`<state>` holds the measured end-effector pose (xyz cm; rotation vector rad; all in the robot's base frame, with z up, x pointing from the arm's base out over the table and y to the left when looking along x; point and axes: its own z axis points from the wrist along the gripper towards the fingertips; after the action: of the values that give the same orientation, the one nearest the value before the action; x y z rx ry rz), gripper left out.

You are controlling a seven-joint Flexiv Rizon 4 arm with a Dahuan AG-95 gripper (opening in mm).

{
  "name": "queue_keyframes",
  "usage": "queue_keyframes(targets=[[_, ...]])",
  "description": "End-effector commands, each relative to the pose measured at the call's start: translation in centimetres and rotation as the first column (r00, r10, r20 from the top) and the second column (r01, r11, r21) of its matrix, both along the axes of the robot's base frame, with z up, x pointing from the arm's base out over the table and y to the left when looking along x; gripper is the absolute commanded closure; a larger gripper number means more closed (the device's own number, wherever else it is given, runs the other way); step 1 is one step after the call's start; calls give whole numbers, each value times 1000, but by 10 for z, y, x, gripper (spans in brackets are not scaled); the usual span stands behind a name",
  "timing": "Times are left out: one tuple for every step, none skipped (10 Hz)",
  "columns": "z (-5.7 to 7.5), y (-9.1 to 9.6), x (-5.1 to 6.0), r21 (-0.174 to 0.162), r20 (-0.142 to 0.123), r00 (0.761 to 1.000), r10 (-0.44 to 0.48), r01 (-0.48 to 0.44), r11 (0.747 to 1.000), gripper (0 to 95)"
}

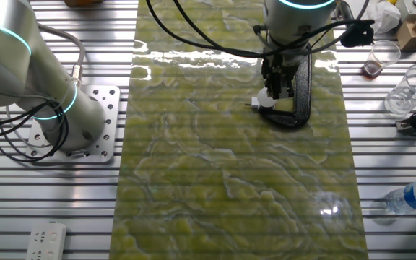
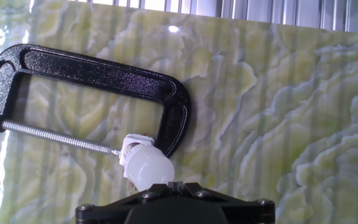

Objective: Install the light bulb by rotating it

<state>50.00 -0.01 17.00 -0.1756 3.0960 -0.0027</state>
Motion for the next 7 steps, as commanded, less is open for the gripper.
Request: queue_keyframes(targets=[[0, 0, 0, 0, 0, 1000, 0, 0, 1000, 950], [0, 0, 0, 0, 0, 1000, 0, 0, 1000, 950], [0, 0, 0, 0, 0, 1000, 0, 0, 1000, 950], [0, 0, 0, 0, 0, 1000, 0, 0, 1000, 950], [0, 0, -1, -13, 40, 914, 405, -405, 914, 950], [2, -1, -4, -13, 33, 916, 399, -399, 917, 950], [2, -1, -6, -18, 28, 916, 400, -400, 916, 950]])
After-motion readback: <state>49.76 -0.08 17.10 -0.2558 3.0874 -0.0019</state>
